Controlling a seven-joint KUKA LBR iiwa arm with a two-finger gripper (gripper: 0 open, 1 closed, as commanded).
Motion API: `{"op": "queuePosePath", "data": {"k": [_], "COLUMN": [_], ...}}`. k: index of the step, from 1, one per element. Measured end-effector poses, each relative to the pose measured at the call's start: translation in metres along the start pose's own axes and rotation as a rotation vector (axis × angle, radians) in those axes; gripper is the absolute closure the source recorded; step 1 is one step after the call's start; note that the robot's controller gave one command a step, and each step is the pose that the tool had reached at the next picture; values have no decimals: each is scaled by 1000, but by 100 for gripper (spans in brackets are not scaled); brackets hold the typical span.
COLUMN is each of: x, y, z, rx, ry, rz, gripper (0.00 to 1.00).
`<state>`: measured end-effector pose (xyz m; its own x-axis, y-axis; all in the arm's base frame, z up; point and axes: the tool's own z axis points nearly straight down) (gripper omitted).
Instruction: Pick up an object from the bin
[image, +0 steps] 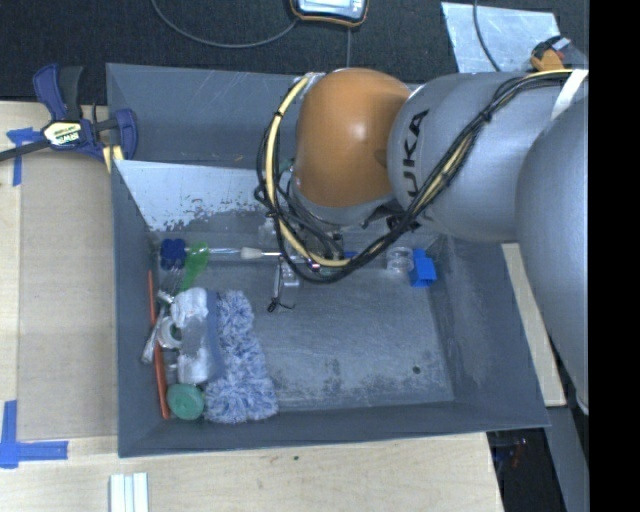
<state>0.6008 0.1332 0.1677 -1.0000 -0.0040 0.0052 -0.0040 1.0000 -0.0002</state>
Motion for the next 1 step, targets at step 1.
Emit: {"op": "queuePosePath", "data": {"k": [1], "x": [-2], "y": [-1], "z": [-5], "rx": [-1], "ry": [-9], "rz": [5], "gripper": [0]}}
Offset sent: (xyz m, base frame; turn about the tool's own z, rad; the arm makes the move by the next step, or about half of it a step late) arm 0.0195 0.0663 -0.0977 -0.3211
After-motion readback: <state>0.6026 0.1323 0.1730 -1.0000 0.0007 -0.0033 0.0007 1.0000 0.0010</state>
